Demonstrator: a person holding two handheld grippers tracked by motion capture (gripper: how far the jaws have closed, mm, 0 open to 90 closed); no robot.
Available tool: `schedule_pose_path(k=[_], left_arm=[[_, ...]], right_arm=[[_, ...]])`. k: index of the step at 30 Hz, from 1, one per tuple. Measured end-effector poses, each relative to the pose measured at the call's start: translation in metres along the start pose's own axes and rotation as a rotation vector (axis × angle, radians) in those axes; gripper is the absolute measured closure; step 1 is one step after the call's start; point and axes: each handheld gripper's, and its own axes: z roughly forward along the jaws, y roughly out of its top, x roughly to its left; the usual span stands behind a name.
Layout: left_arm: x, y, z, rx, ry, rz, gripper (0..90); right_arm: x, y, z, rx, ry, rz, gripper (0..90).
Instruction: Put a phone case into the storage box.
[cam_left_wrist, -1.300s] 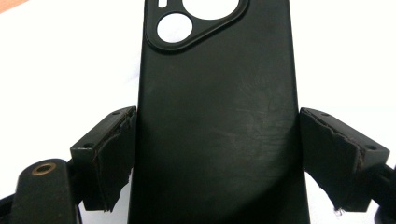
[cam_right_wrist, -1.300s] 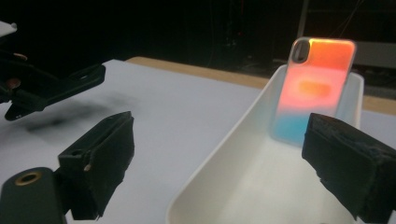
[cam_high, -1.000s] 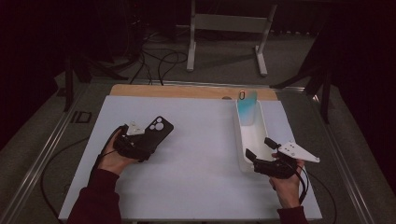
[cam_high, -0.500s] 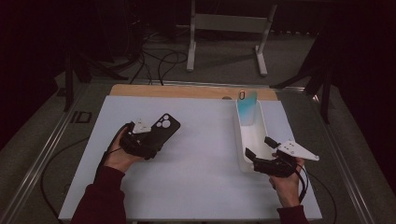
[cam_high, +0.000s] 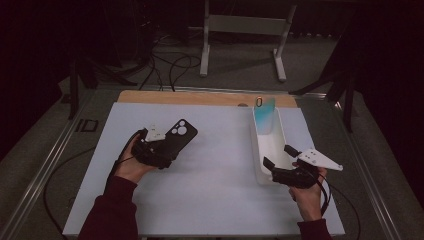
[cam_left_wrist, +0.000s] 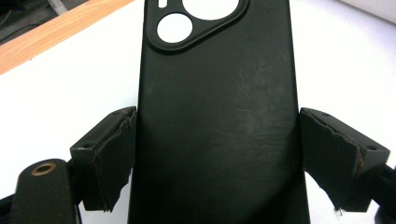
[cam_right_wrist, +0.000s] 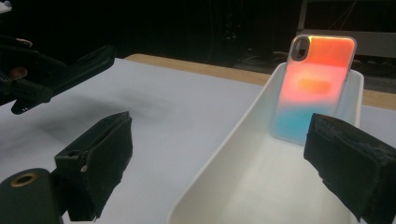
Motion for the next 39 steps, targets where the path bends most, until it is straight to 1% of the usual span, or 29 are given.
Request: schedule_pose_path(k=[8, 16, 24, 26, 30, 35, 36, 37, 39], left_arm=[[-0.004, 0.006, 0.001, -0.015, -0.007, 0.008, 15.6], [-0.009, 0.013, 0.001, -0.038, -0.02, 0.018, 15.6], [-0.016, 0.021, 0.004, -0.057, -0.031, 0.042, 15.6], [-0.018, 0.022, 0.004, -0.066, -0.033, 0.049, 15.6], [-0.02, 0.025, 0.005, -0.068, -0.035, 0.056, 15.6], [-0.026, 0.03, 0.007, -0.078, -0.049, 0.07, 15.6], [-0.026, 0.03, 0.007, -0.078, -0.049, 0.07, 15.6], [-0.028, 0.032, 0.008, -0.081, -0.054, 0.073, 15.6], [-0.03, 0.034, 0.009, -0.082, -0.056, 0.08, 15.6]], right_arm=[[0.0, 0.002, 0.002, 0.002, -0.001, -0.005, 7.5], [-0.001, 0.007, 0.008, 0.003, 0.003, -0.003, 7.5], [0.0, 0.011, 0.013, 0.009, 0.013, -0.002, 7.5], [0.0, 0.012, 0.014, 0.012, 0.021, 0.002, 7.5], [0.0, 0.015, 0.016, 0.008, 0.031, 0.013, 7.5], [-0.001, 0.018, 0.019, 0.017, 0.033, 0.001, 7.5], [-0.001, 0.018, 0.019, 0.017, 0.033, 0.001, 7.5], [-0.002, 0.019, 0.019, 0.023, 0.038, 0.013, 7.5], [-0.002, 0.02, 0.02, 0.027, 0.041, 0.008, 7.5]])
